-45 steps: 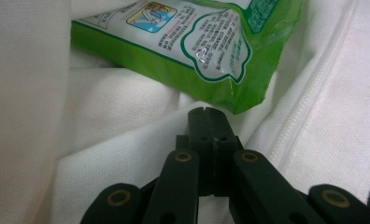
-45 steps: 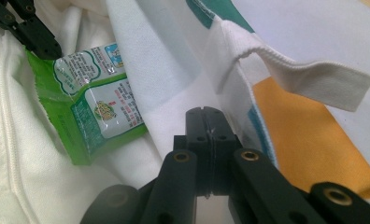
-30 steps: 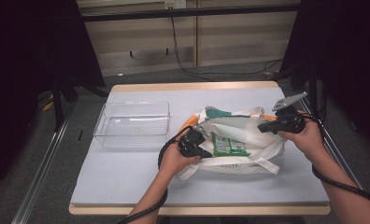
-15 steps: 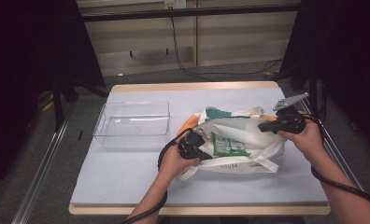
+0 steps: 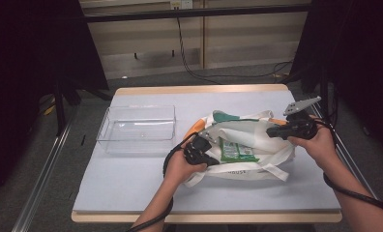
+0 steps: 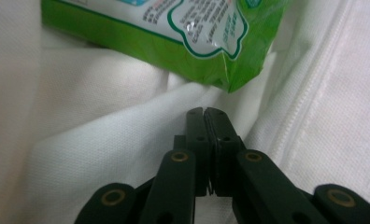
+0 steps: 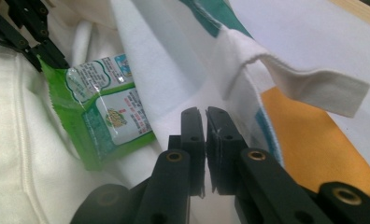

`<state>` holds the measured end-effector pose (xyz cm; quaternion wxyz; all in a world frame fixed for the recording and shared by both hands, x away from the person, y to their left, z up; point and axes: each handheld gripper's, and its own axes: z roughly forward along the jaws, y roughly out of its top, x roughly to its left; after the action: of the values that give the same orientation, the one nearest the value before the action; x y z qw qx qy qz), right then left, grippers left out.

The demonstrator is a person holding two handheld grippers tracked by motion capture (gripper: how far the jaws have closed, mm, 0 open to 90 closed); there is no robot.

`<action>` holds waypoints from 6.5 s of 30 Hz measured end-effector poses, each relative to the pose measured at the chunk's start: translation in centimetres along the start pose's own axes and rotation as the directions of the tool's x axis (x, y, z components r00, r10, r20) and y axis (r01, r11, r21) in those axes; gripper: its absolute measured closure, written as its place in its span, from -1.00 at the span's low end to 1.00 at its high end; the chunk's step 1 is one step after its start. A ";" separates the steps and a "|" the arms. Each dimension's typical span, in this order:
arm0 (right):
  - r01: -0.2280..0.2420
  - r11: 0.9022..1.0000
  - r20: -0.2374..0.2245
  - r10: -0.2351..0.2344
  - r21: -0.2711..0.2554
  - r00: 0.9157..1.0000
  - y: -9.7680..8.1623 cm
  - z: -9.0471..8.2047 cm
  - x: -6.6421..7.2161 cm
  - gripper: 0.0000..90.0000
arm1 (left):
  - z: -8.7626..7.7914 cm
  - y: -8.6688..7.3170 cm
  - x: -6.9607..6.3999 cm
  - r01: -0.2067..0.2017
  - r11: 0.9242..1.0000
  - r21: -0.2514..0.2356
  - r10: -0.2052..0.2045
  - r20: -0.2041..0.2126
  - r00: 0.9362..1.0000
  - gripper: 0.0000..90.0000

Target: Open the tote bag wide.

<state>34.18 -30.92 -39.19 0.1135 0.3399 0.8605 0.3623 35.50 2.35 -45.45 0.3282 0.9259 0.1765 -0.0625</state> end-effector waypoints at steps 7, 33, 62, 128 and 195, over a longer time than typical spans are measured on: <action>0.036 0.999 -0.009 -0.036 -0.013 0.999 0.5 -0.4 1.0 0.79 | -0.7 0.6 -0.5 -0.016 0.999 -0.030 0.014 -0.044 0.999 0.71; 0.053 0.998 -0.035 -0.054 -0.025 0.998 0.6 -0.8 1.9 0.74 | -0.4 2.0 -1.6 -0.108 0.994 -0.033 0.106 -0.036 0.994 0.49; 0.047 0.999 -0.039 -0.047 -0.016 0.998 0.6 -0.6 2.4 0.32 | -0.1 2.3 -1.7 -0.090 0.996 -0.019 0.090 -0.020 0.996 1.00; 0.306 0.952 -0.131 -0.300 0.021 0.945 2.8 0.0 5.0 0.96 | -7.0 6.6 -1.9 -0.087 0.983 -0.163 0.078 -0.064 0.995 0.93; 0.143 0.986 -0.093 -0.150 -0.082 0.984 2.9 -1.6 4.8 -0.19 | -5.5 9.4 -2.8 -0.364 0.924 0.115 0.377 -0.130 0.917 0.63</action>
<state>31.33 -27.16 -35.76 0.1098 0.2528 0.8735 0.4014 36.33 -1.81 -35.04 0.2787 0.9581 0.0192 0.0630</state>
